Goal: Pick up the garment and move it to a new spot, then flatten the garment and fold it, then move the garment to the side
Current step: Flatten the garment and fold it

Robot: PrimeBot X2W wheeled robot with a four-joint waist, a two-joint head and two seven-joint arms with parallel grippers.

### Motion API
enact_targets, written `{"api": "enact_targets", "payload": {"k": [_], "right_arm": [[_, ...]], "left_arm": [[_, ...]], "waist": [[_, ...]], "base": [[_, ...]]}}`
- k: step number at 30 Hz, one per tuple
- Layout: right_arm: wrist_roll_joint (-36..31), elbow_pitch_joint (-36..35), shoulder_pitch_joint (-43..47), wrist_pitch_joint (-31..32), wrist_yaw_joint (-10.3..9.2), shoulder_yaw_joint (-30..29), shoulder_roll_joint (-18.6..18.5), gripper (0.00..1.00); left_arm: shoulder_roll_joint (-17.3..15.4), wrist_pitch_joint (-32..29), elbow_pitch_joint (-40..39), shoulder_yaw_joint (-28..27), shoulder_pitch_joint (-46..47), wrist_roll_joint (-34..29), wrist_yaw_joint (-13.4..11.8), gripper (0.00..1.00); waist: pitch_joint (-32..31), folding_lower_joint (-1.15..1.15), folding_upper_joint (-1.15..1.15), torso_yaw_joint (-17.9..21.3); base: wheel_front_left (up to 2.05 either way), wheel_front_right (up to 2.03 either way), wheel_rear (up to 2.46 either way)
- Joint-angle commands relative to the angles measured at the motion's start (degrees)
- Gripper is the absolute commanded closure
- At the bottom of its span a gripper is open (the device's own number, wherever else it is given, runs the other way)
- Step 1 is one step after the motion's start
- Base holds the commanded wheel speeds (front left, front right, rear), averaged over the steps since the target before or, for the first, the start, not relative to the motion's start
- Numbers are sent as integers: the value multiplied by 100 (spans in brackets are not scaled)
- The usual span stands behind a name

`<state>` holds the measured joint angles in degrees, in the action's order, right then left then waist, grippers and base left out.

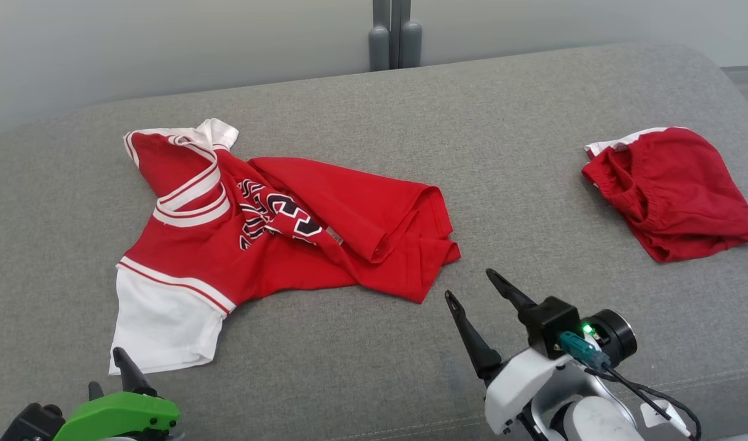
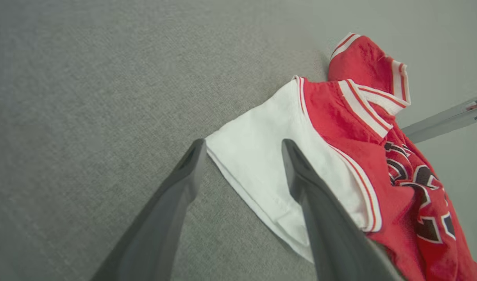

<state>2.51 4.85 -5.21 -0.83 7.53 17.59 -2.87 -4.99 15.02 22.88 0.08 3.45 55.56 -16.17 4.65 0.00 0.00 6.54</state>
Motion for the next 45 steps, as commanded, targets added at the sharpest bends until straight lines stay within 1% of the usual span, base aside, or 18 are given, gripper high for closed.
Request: {"api": "enact_targets", "payload": {"k": [1,6,9,13,16,22,23,25,33,34,35,36,37,38,40,41,42,45], "right_arm": [[-106,49,-93,91,-9,29,-9,0],[-406,423,-428,762,-9,180,-206,0],[-505,697,-711,1085,-9,273,-284,0],[-583,1047,-1012,1264,-9,398,-344,0],[-593,1335,-1171,1332,-9,511,-371,0],[-570,1933,-1413,1313,-9,652,-384,0],[-570,1933,-1413,1313,-9,652,-384,0],[-595,2138,-1494,1279,-9,669,-372,0],[-813,2900,-1743,1129,-9,439,-280,0],[-831,2986,-1767,1110,-9,409,-267,5],[-858,3052,-1796,1078,-9,381,-253,27],[-873,3127,-1821,1052,-9,351,-241,38],[-889,3202,-1842,1026,-9,326,-230,53],[-898,3259,-1866,1006,-9,299,-219,56],[-927,3362,-1915,961,-9,258,-190,75],[-935,3404,-1947,932,-9,245,-177,85],[-950,3434,-1981,906,-9,225,-166,100],[-968,3507,-2039,848,-9,175,-135,100]], "left_arm": [[-42,19,-67,-36,-83,-157,31,0],[-92,20,-727,112,-315,-1447,14,0],[-39,20,-1261,149,-478,-2189,30,0],[46,13,-1847,230,-702,-2969,74,0],[62,14,-2089,394,-848,-3398,199,0],[79,13,-2342,690,-1043,-3836,608,0],[79,13,-2342,690,-1043,-3836,608,0],[30,13,-2348,795,-1068,-3968,750,0],[-107,13,-2280,1163,-1046,-4200,1258,0],[-123,13,-2260,1188,-1036,-4215,1296,0],[-119,13,-2243,1191,-1027,-4209,1322,0],[-130,13,-2225,1216,-1011,-4214,1373,0],[-149,13,-2195,1237,-996,-4229,1406,0],[-141,13,-2182,1238,-980,-4219,1424,0],[-154,13,-2138,1253,-954,-4240,1468,0],[-161,13,-2115,1258,-943,-4249,1484,0],[-160,13,-2104,1252,-926,-4253,1498,0],[-142,13,-2027,1225,-884,-4238,1513,0]], "waist": [[-28,0,0,-58],[-68,0,0,-227],[-66,0,0,-338],[-64,0,0,-495],[-70,0,0,-602],[-59,0,0,-836],[-59,0,0,-836],[-41,0,0,-917],[47,0,0,-1211],[57,0,0,-1240],[69,0,0,-1267],[79,0,0,-1290],[90,0,0,-1311],[102,0,0,-1331],[123,0,0,-1359],[135,0,0,-1371],[145,0,0,-1380],[171,0,0,-1393]], "base": [[0,0,0],[0,0,0],[0,0,0],[0,0,0],[0,0,0],[0,0,0],[0,0,0],[0,0,0],[0,0,0],[0,0,0],[0,0,0],[0,0,0],[0,0,0],[0,0,0],[0,0,0],[0,0,0],[0,0,0],[0,0,0]]}}
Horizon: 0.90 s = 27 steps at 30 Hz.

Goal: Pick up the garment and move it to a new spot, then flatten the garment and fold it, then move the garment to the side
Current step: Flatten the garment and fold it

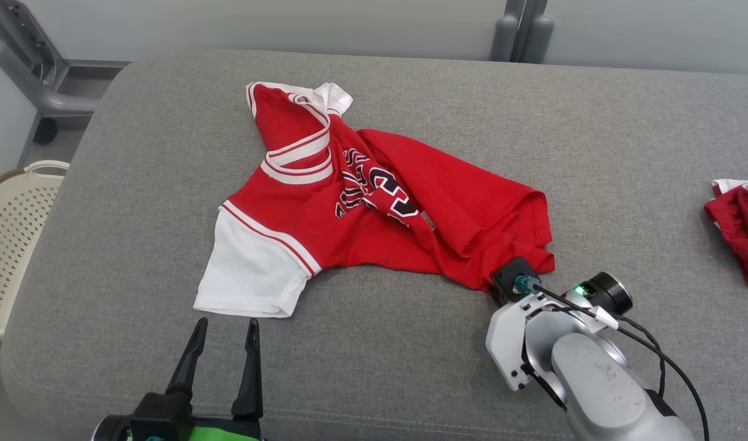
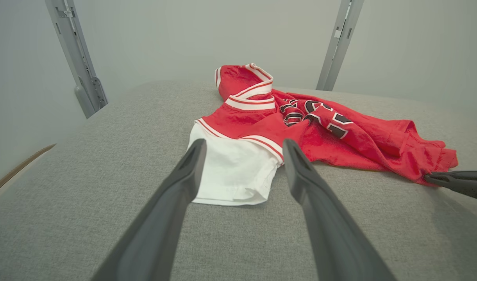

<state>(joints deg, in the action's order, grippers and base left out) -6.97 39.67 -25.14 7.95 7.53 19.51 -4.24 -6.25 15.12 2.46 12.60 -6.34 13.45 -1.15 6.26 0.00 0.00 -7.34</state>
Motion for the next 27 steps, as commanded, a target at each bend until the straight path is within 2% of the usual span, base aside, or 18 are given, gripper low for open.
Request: {"api": "enact_targets", "payload": {"k": [1,5,13,22,27], "right_arm": [[-6,23,-69,-73,-9,-33,12,100],[71,-260,-265,-205,-9,-255,5,100],[-63,-725,-660,-57,-9,-895,-308,100],[-319,-257,-1394,-165,-10,-1566,-545,100],[-551,303,-1868,-259,-10,-1933,-691,100]], "left_arm": [[-7,4,37,-33,107,-13,19,0],[29,4,112,-75,125,11,56,0],[69,4,198,-78,217,-25,144,0],[103,4,294,-10,416,-109,277,0],[135,4,368,36,523,-141,362,0]], "waist": [[14,0,0,-5],[11,0,0,21],[100,0,0,-4],[312,0,0,-239],[435,0,0,-444]], "base": [[0,0,0],[0,0,0],[0,0,0],[0,0,0],[0,0,0]]}}
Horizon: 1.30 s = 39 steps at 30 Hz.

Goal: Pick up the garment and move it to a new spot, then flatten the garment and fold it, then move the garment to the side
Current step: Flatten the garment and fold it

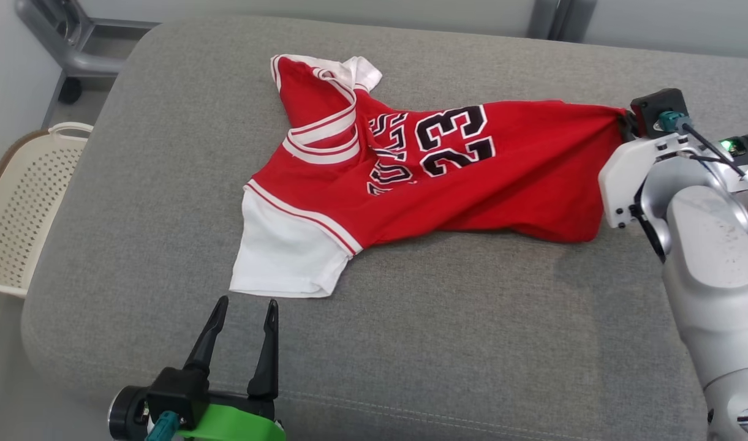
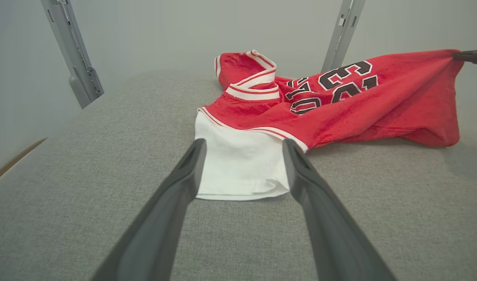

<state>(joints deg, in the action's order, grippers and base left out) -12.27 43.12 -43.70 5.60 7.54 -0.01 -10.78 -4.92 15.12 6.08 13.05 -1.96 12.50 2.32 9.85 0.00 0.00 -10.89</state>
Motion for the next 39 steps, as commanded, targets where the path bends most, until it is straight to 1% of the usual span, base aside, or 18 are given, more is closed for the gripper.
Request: {"api": "enact_targets", "payload": {"k": [1,2,3,4,5,8,11,14,15,16,21,26,31,35,36,37,38,39], "right_arm": [[-92,72,-84,-45,-11,-63,-72,100],[-128,173,-146,-84,-11,-158,-68,100],[-184,265,-198,-140,-11,-234,-62,93],[-244,359,-235,-174,-11,-318,-73,27],[-290,459,-270,-200,-11,-419,-71,0],[-368,766,-405,-254,-10,-658,0,0],[-217,1026,-537,-345,-10,-867,113,0],[-56,1158,-581,-567,-11,-997,211,0],[1,1169,-584,-671,-10,-994,249,0],[78,1178,-569,-797,-10,-977,303,0],[473,1005,-248,-1408,-10,-623,434,0],[922,530,245,-1711,-10,-224,529,0],[1308,-217,1087,-1731,-10,119,536,0],[1489,-1046,1964,-1708,-10,157,590,0],[1489,-1046,1964,-1708,-10,157,590,0],[1540,-1480,2414,-1701,-10,127,626,0],[1558,-1686,2622,-1700,-10,101,642,0],[1558,-1686,2622,-1700,-10,101,642,0]], "left_arm": [[7,4,22,4,103,-48,19,0],[11,4,29,9,111,-59,24,0],[18,4,39,13,121,-67,33,0],[23,4,41,22,134,-78,43,0],[28,4,40,32,151,-82,55,0],[12,4,41,65,192,-166,59,0],[-62,4,-4,114,215,-284,112,0],[-117,4,9,107,216,-320,141,0],[-122,4,-6,57,206,-308,94,0],[-109,4,-40,31,195,-229,108,0],[-48,1,-111,-259,35,178,72,0],[-66,-91,-248,-472,-123,404,-61,0],[-40,-267,-300,-565,-279,472,-266,0],[-84,-341,-281,-558,-431,399,-401,0],[-84,-341,-281,-558,-431,399,-401,0],[-102,-382,-249,-544,-497,380,-439,0],[-102,-380,-244,-548,-526,388,-451,0],[-102,-380,-244,-548,-526,388,-451,0]], "waist": [[103,0,0,-136],[127,0,0,-175],[152,0,0,-211],[180,0,0,-246],[209,0,0,-275],[272,0,0,-337],[285,0,0,-345],[207,0,0,-294],[174,0,0,-261],[129,0,0,-225],[-156,0,0,12],[-435,0,0,272],[-695,0,0,408],[-883,0,0,459],[-883,0,0,459],[-987,0,0,482],[-1032,0,0,494],[-1032,0,0,494]], "base": [[0,0,0],[0,0,0],[0,0,0],[0,0,0],[0,0,0],[0,0,0],[0,0,0],[0,0,0],[0,0,0],[0,0,0],[0,0,0],[0,0,0],[0,0,0],[0,0,0],[0,0,0],[0,0,0],[0,0,0],[0,0,0]]}}
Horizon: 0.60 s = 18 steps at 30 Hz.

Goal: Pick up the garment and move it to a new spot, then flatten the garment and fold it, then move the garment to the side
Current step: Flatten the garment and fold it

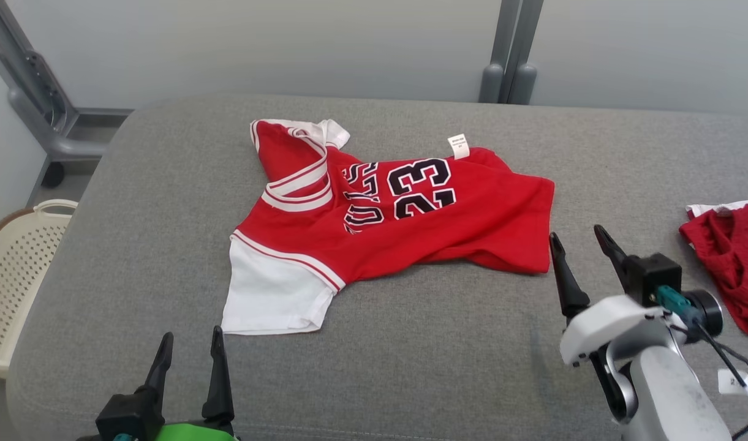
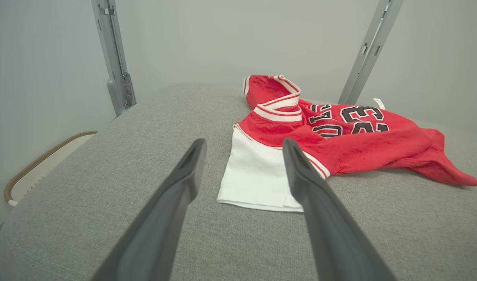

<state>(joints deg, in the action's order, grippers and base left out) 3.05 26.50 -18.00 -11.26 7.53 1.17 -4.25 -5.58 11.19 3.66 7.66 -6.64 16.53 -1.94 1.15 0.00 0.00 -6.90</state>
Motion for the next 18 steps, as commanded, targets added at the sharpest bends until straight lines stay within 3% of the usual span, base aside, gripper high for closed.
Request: {"api": "enact_targets", "payload": {"k": [1,9,18], "right_arm": [[42,-215,245,-15,-9,-31,12,0],[19,-1280,1336,159,-9,-238,110,0],[372,-1696,1827,264,-9,-44,130,0]], "left_arm": [[-28,21,0,-19,-88,13,-35,0],[-90,15,127,1,-250,3,-91,0],[-190,81,320,-111,-369,49,-173,0]], "waist": [[-208,0,0,108],[-447,0,0,220],[-590,0,0,392]], "base": [[0,0,0],[0,0,0],[0,0,0]]}}
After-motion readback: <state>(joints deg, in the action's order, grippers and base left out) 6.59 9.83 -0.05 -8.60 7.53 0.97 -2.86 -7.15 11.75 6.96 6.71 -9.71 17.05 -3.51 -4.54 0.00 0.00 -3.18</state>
